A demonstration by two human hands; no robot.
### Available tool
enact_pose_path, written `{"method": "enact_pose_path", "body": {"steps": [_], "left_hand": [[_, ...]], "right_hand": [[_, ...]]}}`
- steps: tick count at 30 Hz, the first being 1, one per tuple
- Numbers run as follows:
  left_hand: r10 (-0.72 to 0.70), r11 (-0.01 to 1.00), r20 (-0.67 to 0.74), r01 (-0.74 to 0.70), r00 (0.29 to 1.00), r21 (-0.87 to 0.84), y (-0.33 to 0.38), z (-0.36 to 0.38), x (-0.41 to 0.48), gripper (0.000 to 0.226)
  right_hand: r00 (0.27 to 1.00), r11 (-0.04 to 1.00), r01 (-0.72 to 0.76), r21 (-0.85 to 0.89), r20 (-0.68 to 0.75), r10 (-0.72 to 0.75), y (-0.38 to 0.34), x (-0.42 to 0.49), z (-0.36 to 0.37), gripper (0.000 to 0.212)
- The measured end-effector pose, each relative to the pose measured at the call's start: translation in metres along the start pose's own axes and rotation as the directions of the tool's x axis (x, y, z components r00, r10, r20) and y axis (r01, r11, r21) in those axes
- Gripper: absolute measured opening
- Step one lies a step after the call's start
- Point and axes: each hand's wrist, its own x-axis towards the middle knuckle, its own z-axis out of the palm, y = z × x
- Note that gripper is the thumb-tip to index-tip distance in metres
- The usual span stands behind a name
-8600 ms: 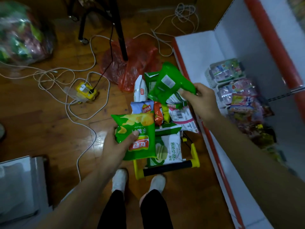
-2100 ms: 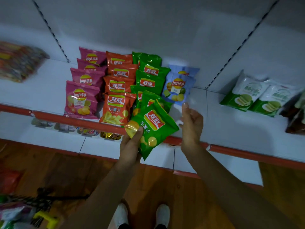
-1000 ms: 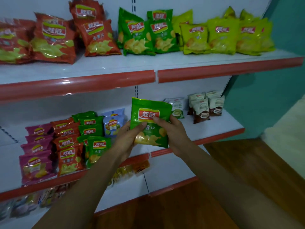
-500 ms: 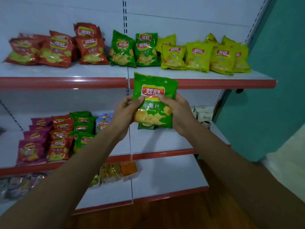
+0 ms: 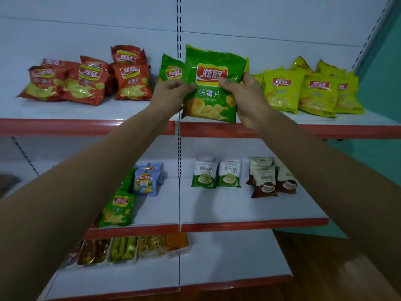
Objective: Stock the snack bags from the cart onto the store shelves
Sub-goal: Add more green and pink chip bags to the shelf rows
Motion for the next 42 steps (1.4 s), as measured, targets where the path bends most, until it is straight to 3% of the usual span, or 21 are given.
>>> {"method": "enact_pose_path", "body": {"steps": [3, 7, 9, 12, 14, 17, 27, 31, 35, 42], "left_hand": [[-0.007, 0.996, -0.033, 0.010, 0.999, 0.088, -0.009, 0.007, 0.039, 0.021], [-0.016, 0.995, -0.039, 0.020, 0.999, 0.099, -0.026, 0.012, 0.084, 0.013], [-0.026, 0.990, -0.044, 0.032, 0.999, 0.136, -0.033, 0.013, 0.102, 0.010], [-0.039, 0.970, -0.091, 0.060, 0.995, 0.238, -0.043, 0.012, 0.124, 0.031], [0.047, 0.922, -0.140, 0.011, 0.989, 0.387, -0.050, 0.013, 0.131, 0.044], [0.195, 0.792, -0.138, -0.072, 0.971, 0.607, -0.055, 0.015, 0.136, 0.040], [0.251, 0.709, -0.203, -0.037, 0.946, 0.705, -0.062, 0.028, 0.146, 0.020], [0.266, 0.722, -0.239, -0.029, 0.934, 0.691, -0.063, 0.029, 0.144, 0.016], [0.309, 0.747, -0.274, -0.054, 0.911, 0.663, -0.059, 0.024, 0.136, 0.013], [0.358, 0.718, -0.346, -0.019, 0.867, 0.696, -0.042, 0.015, 0.103, 0.015]], "right_hand": [[1.000, 0.999, -0.022, -0.044, 0.009, 0.023, 0.005, 0.042, -0.004, 0.016], [1.000, 0.934, -0.021, -0.356, -0.006, 0.020, 0.021, 0.088, -0.013, 0.012], [0.999, 0.883, 0.021, -0.468, -0.019, -0.034, 0.028, 0.107, -0.017, 0.023], [0.992, 0.783, 0.100, -0.613, -0.004, -0.129, 0.032, 0.125, -0.018, 0.036], [0.983, 0.698, 0.148, -0.701, 0.025, -0.183, 0.036, 0.135, -0.020, 0.044], [0.977, 0.618, 0.191, -0.763, 0.085, -0.198, 0.041, 0.147, -0.023, 0.047], [0.956, 0.295, 0.184, -0.938, 0.102, -0.274, 0.053, 0.167, -0.031, 0.068], [0.962, 0.309, 0.165, -0.937, 0.084, -0.259, 0.051, 0.168, -0.031, 0.065], [0.935, 0.367, 0.185, -0.912, 0.049, -0.350, 0.043, 0.161, -0.026, 0.053], [0.854, 0.435, 0.428, -0.792, 0.198, -0.481, 0.023, 0.136, 0.004, 0.030]]}}
